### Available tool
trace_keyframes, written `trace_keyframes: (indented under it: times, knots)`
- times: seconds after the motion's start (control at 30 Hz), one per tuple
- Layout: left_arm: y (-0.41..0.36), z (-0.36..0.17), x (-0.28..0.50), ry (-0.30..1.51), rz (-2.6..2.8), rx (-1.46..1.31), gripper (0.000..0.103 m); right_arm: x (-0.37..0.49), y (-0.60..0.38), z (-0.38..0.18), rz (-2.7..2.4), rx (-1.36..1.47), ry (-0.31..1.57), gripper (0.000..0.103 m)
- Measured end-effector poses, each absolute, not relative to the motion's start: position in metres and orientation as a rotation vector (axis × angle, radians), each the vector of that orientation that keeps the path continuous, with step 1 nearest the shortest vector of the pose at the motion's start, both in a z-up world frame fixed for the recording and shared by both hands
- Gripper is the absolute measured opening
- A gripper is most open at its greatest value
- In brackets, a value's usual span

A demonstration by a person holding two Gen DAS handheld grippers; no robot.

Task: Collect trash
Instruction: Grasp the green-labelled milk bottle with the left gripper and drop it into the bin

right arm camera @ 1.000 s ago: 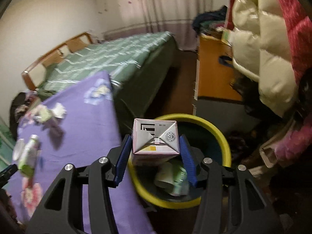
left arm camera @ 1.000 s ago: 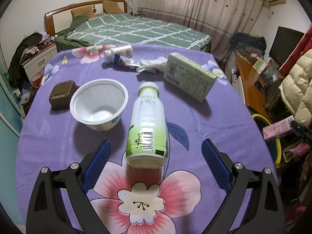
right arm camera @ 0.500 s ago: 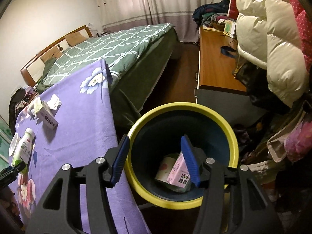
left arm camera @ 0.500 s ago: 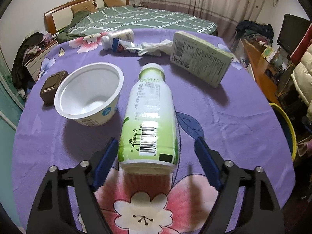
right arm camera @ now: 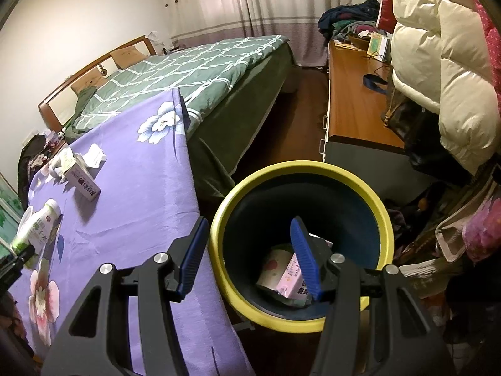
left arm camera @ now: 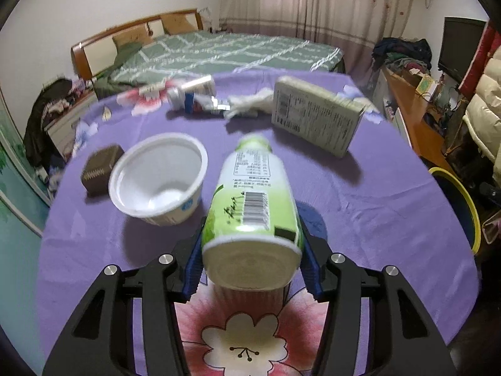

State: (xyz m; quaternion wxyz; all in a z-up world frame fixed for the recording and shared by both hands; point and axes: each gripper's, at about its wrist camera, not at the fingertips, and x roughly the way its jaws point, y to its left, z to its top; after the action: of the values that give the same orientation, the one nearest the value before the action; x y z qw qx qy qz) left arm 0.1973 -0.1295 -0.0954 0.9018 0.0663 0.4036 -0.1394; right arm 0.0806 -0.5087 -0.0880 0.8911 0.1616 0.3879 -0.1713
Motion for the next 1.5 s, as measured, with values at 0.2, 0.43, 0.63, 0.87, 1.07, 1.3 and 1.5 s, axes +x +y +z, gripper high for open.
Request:
trace_keyframes:
  times: [0.2,0.43,0.63,0.87,1.07,1.3,1.5]
  knots:
    - [-0.128,-0.064,0.186,0.756,-0.319,0.135,0.052,0.079,-0.509,-0.086,-0.352,0.338,0.799,0.052]
    - [-0.139,-0.04,0.177,0.706,-0.356,0.151,0.052,0.074,-0.512,-0.083,-0.347,0.346,0.787,0.052]
    - [-0.157,-0.032,0.172,0.698,-0.398,0.171,0.052,0.071,-0.516,-0.083,-0.345,0.356,0.784,0.052]
    - [-0.19,-0.026,0.163,0.699,-0.467,0.2,0.052,0.062,-0.526,-0.086,-0.345,0.381,0.776,0.052]
    - [-0.23,-0.014,0.149,0.68,-0.555,0.232,0.052,0.051,-0.54,-0.089,-0.354,0.409,0.76,0.052]
    - [-0.299,0.002,0.137,0.662,-0.707,0.251,0.052,0.03,-0.565,-0.092,-0.392,0.442,0.737,0.052]
    - [-0.372,0.004,0.126,0.668,-0.845,0.267,0.052,0.012,-0.586,-0.095,-0.432,0.464,0.728,0.052]
